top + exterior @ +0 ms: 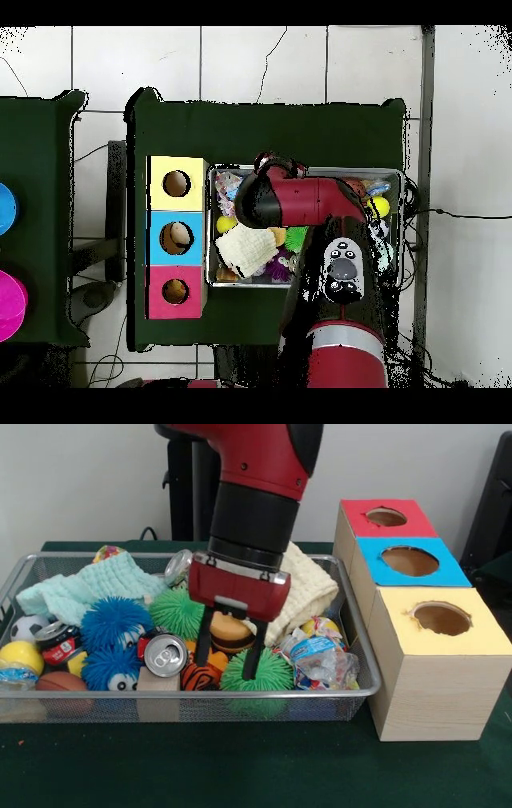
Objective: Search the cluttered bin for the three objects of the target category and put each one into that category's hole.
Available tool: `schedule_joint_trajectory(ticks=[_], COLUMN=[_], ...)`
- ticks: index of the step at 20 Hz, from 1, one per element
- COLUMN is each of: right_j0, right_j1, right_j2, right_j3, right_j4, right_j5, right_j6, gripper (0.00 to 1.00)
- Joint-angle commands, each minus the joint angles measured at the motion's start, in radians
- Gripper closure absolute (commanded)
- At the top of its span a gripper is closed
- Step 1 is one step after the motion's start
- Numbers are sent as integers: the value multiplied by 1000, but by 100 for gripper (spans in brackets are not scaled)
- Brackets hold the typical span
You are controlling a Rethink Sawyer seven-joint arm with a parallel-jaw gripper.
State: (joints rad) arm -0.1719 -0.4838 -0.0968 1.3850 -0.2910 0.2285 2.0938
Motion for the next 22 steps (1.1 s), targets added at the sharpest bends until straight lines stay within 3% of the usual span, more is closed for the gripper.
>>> schedule_joint_trajectory(ticks=[1,5,10,16,22], right_j0=[-3,15,120,73,90], right_j1=[49,58,92,91,122], right_j2=[105,73,-125,-105,-145], right_j3=[30,27,-9,-4,0], right_j4=[-47,-42,-24,-17,-3], right_j5=[-39,-19,-15,-45,-72], right_j6=[14,32,142,97,133], gripper=[0,0,0,0,0])
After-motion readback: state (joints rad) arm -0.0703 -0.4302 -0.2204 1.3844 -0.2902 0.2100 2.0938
